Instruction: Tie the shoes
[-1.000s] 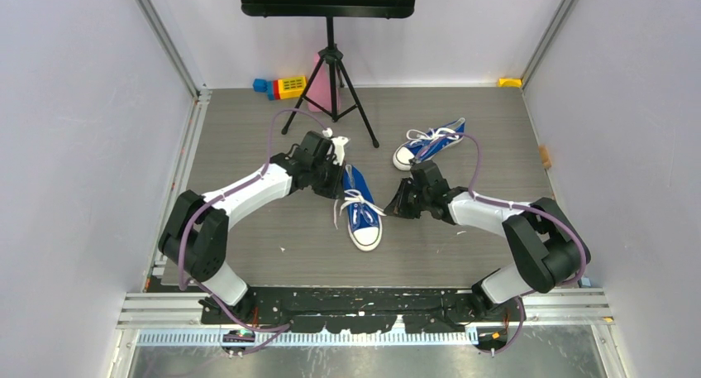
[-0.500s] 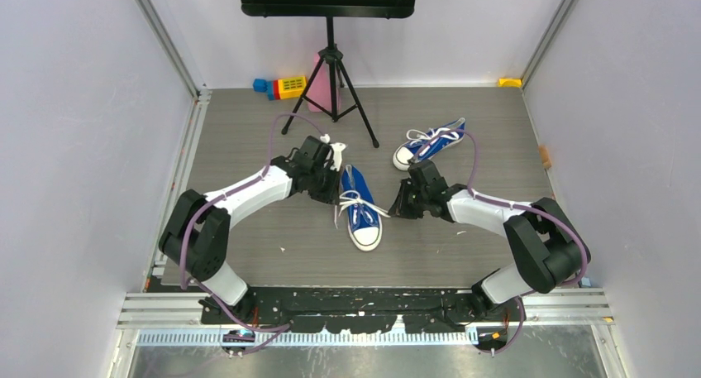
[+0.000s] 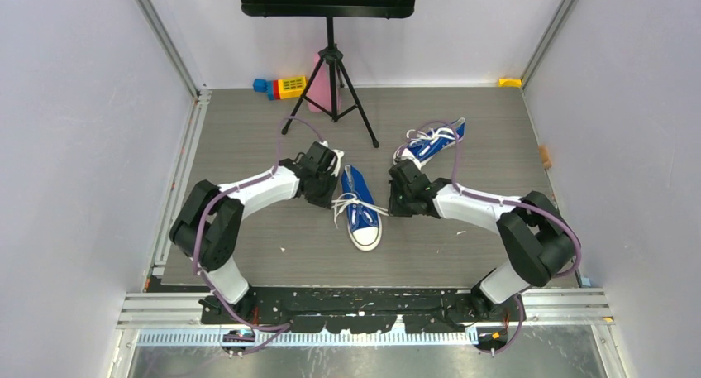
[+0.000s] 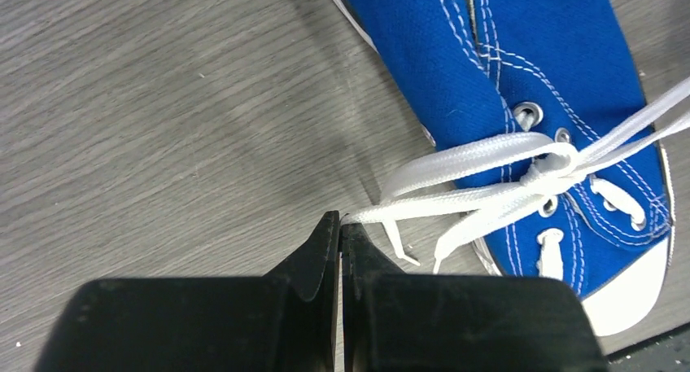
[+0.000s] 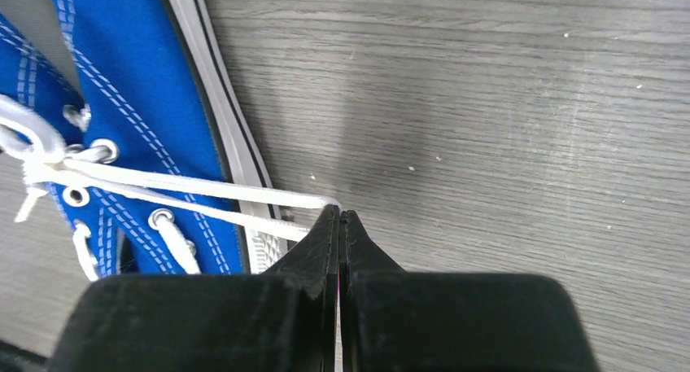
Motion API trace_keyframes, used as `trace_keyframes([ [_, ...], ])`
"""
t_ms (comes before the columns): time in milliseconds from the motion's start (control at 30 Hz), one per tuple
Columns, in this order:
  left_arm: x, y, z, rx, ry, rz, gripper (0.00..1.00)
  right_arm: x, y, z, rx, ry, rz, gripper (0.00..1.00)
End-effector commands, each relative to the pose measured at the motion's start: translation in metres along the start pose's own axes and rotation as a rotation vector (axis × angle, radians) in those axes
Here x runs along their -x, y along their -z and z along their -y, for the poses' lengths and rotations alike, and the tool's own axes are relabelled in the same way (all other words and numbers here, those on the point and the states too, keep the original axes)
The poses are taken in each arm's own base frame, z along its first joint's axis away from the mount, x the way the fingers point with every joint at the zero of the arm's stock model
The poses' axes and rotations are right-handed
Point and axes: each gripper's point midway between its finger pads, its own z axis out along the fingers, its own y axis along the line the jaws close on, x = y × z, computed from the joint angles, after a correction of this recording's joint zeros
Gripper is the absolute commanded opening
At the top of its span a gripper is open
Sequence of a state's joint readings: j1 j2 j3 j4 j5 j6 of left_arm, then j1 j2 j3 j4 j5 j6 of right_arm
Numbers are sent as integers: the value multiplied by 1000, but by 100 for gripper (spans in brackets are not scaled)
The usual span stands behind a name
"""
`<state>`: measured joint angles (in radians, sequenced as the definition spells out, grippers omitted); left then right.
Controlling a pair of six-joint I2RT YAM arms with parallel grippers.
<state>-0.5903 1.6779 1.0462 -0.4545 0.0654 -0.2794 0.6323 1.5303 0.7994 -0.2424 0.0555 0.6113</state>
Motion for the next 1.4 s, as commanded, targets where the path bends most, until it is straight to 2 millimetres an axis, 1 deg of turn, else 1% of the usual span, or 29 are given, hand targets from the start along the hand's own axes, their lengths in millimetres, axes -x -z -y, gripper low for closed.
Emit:
trace_keyframes([
  [0,-13,-1,-19,128,-18,-46,0,0,-2,31,-211,81,7,0],
  [100,-16,-2,-16,154,-30,-50,0,0,0,41,-292,105,1,0],
  [200,-16,-2,-9,150,-35,-36,0,7,6,52,-368,117,29,0],
  [300,-19,-2,-14,192,-28,-40,0,11,9,61,-432,150,33,0],
  [433,-27,-2,-25,281,-11,-68,0,10,5,66,-481,187,30,0],
  [600,-27,-1,-20,309,-25,-64,0,10,1,61,-491,208,30,0],
  [700,-29,-3,-21,354,-46,-78,0,8,-1,61,-517,234,27,0],
  [800,-33,-5,-24,401,-62,-96,0,7,-1,63,-537,247,32,0],
  [900,-35,-1,-32,473,-83,-105,0,9,2,69,-577,263,45,0],
  [1367,-24,9,-28,545,-135,-86,0,20,8,67,-650,314,86,0],
])
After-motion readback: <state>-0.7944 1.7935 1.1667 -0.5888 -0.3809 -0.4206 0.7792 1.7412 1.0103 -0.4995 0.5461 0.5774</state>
